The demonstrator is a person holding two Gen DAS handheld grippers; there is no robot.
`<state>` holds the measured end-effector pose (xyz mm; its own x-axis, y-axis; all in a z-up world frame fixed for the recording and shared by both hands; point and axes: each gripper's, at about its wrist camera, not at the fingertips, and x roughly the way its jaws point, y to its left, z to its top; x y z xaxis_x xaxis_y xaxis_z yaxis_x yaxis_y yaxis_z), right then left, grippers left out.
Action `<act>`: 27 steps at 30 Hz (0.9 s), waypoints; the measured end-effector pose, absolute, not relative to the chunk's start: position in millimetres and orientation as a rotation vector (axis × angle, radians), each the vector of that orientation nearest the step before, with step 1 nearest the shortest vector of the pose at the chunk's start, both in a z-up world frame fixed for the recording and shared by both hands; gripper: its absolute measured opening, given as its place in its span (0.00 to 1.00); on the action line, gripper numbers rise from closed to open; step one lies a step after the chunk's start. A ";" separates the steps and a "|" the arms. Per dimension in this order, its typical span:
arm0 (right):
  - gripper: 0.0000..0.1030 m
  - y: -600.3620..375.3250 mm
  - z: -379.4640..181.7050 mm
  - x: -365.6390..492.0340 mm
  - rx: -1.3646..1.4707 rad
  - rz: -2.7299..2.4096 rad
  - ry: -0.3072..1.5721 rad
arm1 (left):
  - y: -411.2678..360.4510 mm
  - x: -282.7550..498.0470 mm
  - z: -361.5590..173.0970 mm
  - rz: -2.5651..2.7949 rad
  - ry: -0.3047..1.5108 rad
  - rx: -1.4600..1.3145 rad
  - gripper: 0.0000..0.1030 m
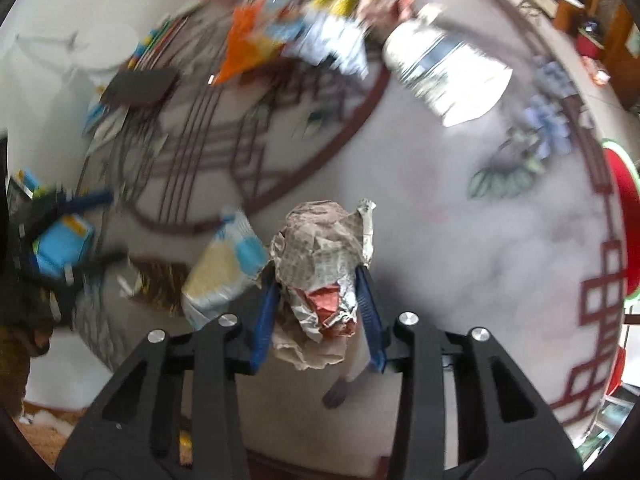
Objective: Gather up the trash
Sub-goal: 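Move both open tools back over the table, then grasp the brown cigarette pack with the left tool while the right tool grasps crumpled newspaper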
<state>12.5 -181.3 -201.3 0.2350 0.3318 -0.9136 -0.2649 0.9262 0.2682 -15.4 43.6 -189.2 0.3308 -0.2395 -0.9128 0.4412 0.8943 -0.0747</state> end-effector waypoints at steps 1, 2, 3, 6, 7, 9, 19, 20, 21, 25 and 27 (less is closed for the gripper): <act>0.37 -183.7 -199.4 13.8 0.067 0.400 1.261 | 42.6 -19.7 -191.1 -0.478 1.158 0.229 0.68; 0.37 -185.7 -197.5 14.7 0.073 0.391 1.253 | 40.2 -24.2 -194.9 -0.514 1.169 0.274 0.70; 0.37 -185.7 -195.9 15.1 0.077 0.384 1.248 | 37.9 -27.3 -198.9 -0.537 1.183 0.309 0.73; 0.37 -186.4 -194.8 16.5 0.081 0.370 1.249 | 30.0 -34.6 -209.9 -0.595 1.207 0.422 0.73; 0.37 -187.0 -194.7 16.8 0.083 0.366 1.251 | 28.9 -35.9 -211.4 -0.606 1.208 0.437 0.73; 0.37 -187.0 -194.5 16.1 0.085 0.358 1.249 | 26.0 -35.8 -216.2 -0.629 1.219 0.451 0.73; 0.37 -191.0 -184.7 9.7 0.099 0.340 1.216 | 13.3 -37.1 -231.0 -0.671 1.246 0.494 0.62; 0.37 -190.9 -184.5 9.6 0.101 0.341 1.215 | 12.8 -36.7 -231.3 -0.672 1.247 0.493 0.57; 0.37 -190.8 -184.5 9.6 0.102 0.342 1.214 | 12.0 -37.2 -232.6 -0.671 1.247 0.493 0.56; 0.37 -189.4 -185.1 9.4 0.108 0.349 1.216 | 11.3 -37.0 -233.0 -0.674 1.246 0.489 0.51; 0.37 -188.4 -185.3 10.2 0.108 0.352 1.215 | 12.3 -36.4 -232.2 -0.679 1.243 0.480 0.43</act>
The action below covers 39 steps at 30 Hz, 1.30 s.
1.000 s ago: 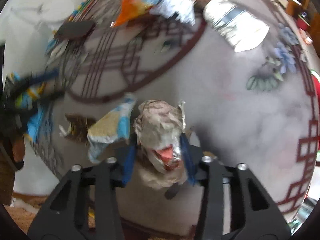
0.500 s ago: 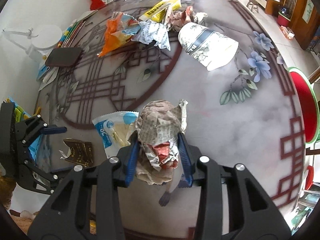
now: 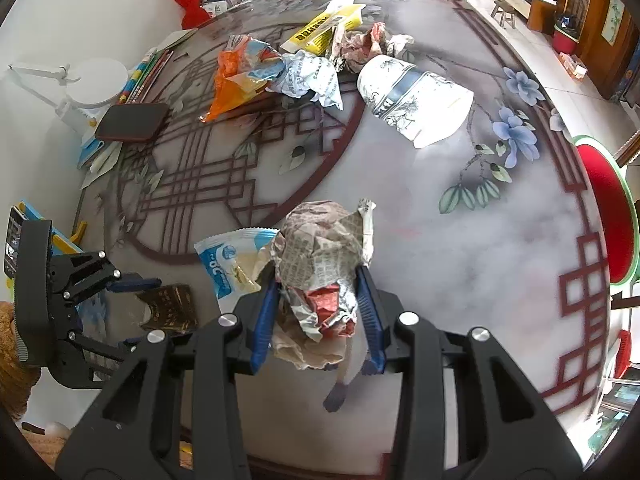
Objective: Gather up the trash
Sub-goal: 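Grasp the brown cigarette pack with the left tool while the right tool grasps crumpled newspaper, then carry the cigarette pack and crumpled newspaper to the red bucket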
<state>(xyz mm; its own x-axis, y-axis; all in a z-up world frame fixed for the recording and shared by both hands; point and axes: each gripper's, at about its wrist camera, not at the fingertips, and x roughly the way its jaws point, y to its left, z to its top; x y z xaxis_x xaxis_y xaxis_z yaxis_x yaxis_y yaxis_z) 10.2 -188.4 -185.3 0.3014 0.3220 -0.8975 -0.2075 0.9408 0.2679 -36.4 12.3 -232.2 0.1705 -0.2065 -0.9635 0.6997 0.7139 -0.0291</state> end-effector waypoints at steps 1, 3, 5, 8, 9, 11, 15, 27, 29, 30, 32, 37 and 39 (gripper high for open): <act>0.37 -187.8 -184.9 10.6 0.108 0.354 1.214 | 12.3 -36.0 -231.4 -0.677 1.239 0.476 0.43; 0.37 -186.9 -184.3 10.8 0.107 0.357 1.212 | 14.4 -36.4 -230.2 -0.674 1.232 0.463 0.39; 0.37 -186.0 -182.7 10.9 0.104 0.360 1.205 | 16.0 -35.5 -225.9 -0.668 1.215 0.435 0.39; 0.37 -186.9 -178.7 11.1 0.112 0.365 1.181 | 19.3 -31.7 -217.2 -0.644 1.191 0.380 0.38; 0.37 -187.7 -176.4 11.2 0.116 0.366 1.167 | 20.8 -29.9 -214.3 -0.633 1.177 0.361 0.38; 0.37 -189.7 -171.8 11.7 0.125 0.368 1.146 | 24.4 -25.3 -206.2 -0.608 1.151 0.308 0.38; 0.37 -192.9 -163.6 12.5 0.134 0.368 1.108 | 26.4 -16.1 -188.6 -0.577 1.103 0.220 0.38; 0.37 -202.8 -158.7 10.6 0.156 0.343 1.073 | 7.0 6.7 -157.5 -0.523 1.003 0.103 0.38; 0.37 -205.7 -155.2 9.2 0.160 0.334 1.056 | 6.2 11.2 -155.6 -0.491 1.000 0.084 0.38; 0.37 -207.7 -152.3 8.7 0.159 0.325 1.042 | 6.0 13.4 -154.5 -0.477 0.997 0.073 0.39; 0.37 -210.7 -148.1 8.6 0.156 0.315 1.023 | 5.7 17.9 -151.3 -0.456 0.992 0.039 0.39; 0.37 -218.2 -138.0 10.6 0.156 0.301 0.985 | 1.7 27.8 -136.7 -0.414 0.953 -0.014 0.39; 0.37 -220.9 -133.8 11.8 0.155 0.296 0.971 | 1.0 30.6 -131.9 -0.400 0.939 -0.026 0.39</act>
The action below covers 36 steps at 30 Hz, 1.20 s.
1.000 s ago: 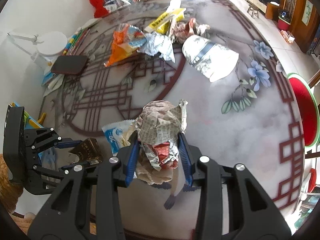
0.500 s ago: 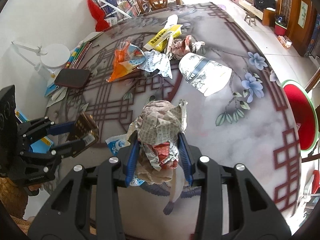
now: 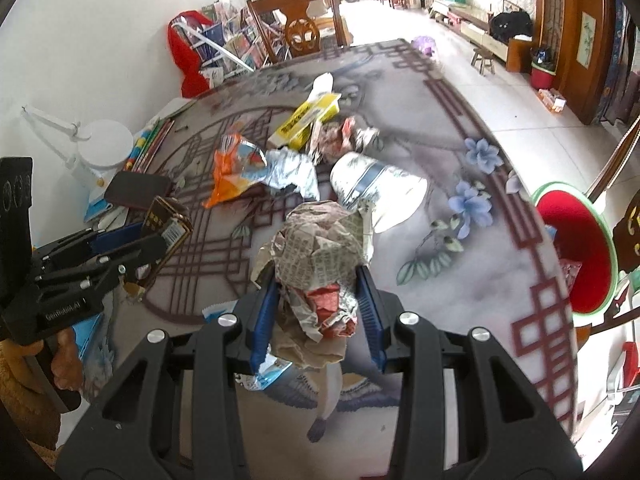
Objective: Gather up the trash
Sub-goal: 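Carry the cigarette pack and crumpled newspaper to the red bucket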
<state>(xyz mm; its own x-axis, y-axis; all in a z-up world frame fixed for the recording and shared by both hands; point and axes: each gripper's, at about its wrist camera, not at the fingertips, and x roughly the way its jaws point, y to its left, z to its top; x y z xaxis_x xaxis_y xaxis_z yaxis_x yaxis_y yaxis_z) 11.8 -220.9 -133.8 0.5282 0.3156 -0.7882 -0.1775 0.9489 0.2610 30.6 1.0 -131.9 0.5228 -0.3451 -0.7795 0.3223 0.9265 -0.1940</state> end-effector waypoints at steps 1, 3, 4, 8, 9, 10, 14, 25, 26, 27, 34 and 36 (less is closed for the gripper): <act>0.37 -223.0 -131.1 12.5 0.156 0.294 0.963 | 0.4 32.5 -129.4 -0.393 0.934 -0.033 0.39; 0.37 -226.8 -126.7 13.8 0.156 0.289 0.948 | -0.4 36.7 -124.3 -0.377 0.924 -0.052 0.39; 0.37 -229.4 -123.7 14.4 0.157 0.285 0.939 | -0.8 38.1 -123.0 -0.373 0.921 -0.058 0.39; 0.37 -236.2 -116.4 15.4 0.160 0.274 0.916 | -3.9 45.9 -118.4 -0.353 0.911 -0.084 0.40; 0.37 -238.5 -114.9 15.3 0.159 0.271 0.910 | -4.6 46.8 -117.1 -0.350 0.909 -0.090 0.40; 0.37 -239.8 -114.1 14.6 0.160 0.270 0.907 | -5.2 47.8 -116.0 -0.350 0.907 -0.097 0.40; 0.37 -246.1 -111.5 14.7 0.164 0.265 0.898 | -10.9 50.1 -111.1 -0.353 0.893 -0.104 0.40; 0.37 -258.4 -109.2 13.6 0.168 0.260 0.892 | -27.7 48.5 -104.2 -0.366 0.877 -0.111 0.40; 0.37 -259.6 -109.2 13.3 0.168 0.260 0.891 | -28.9 48.5 -104.1 -0.366 0.877 -0.112 0.40; 0.37 -262.0 -109.0 13.7 0.169 0.261 0.891 | -28.7 48.4 -104.1 -0.365 0.877 -0.113 0.40; 0.37 -273.3 -108.3 15.9 0.177 0.274 0.888 | -41.7 45.6 -100.8 -0.346 0.873 -0.115 0.40; 0.37 -276.1 -107.7 17.1 0.174 0.284 0.887 | -44.7 45.6 -99.4 -0.337 0.873 -0.116 0.40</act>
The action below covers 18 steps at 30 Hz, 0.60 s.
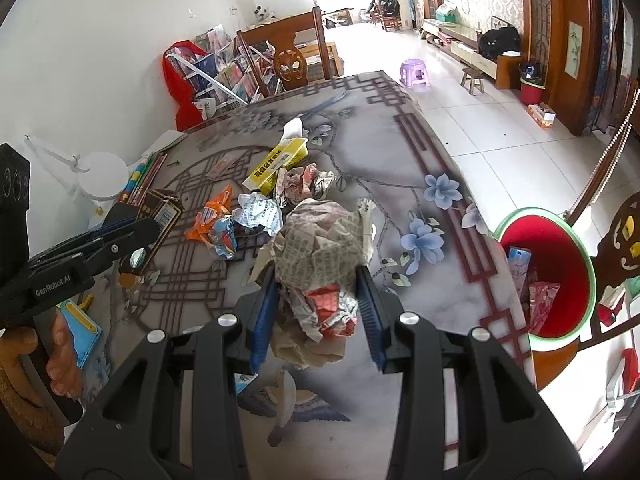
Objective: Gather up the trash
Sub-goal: 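Carry the cigarette pack and crumpled newspaper to the red bucket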
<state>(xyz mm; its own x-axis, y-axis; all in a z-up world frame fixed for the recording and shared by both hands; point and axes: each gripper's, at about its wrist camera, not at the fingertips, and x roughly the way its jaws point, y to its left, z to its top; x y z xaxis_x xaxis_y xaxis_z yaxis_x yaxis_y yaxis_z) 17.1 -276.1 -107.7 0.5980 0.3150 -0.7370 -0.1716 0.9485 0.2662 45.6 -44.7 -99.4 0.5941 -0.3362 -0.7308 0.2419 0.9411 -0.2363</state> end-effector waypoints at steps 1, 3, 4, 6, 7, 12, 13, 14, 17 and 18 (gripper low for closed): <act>0.37 -277.6 -107.5 17.6 0.174 0.289 0.885 | -45.9 46.1 -99.4 -0.332 0.873 -0.117 0.40; 0.37 -282.2 -107.6 19.4 0.177 0.295 0.885 | -50.5 47.1 -99.4 -0.324 0.875 -0.120 0.40; 0.37 -286.0 -108.2 20.9 0.178 0.297 0.887 | -52.8 47.4 -99.2 -0.321 0.875 -0.121 0.40; 0.37 -291.6 -108.6 23.0 0.179 0.300 0.892 | -59.2 48.2 -97.5 -0.318 0.871 -0.122 0.40; 0.37 -294.7 -108.5 24.1 0.180 0.302 0.893 | -63.2 49.0 -96.4 -0.317 0.869 -0.122 0.40; 0.37 -311.0 -107.5 26.7 0.179 0.305 0.889 | -82.3 52.9 -95.6 -0.321 0.867 -0.119 0.40; 0.37 -315.6 -107.7 27.7 0.180 0.304 0.889 | -87.6 54.2 -95.7 -0.323 0.868 -0.119 0.40; 0.37 -319.6 -107.9 28.6 0.181 0.303 0.890 | -91.2 55.2 -95.5 -0.324 0.867 -0.118 0.40; 0.37 -331.5 -108.6 32.4 0.180 0.301 0.893 | -104.4 59.3 -96.4 -0.329 0.869 -0.115 0.40; 0.37 -335.6 -108.4 32.9 0.182 0.300 0.892 | -108.2 60.8 -96.5 -0.328 0.870 -0.114 0.40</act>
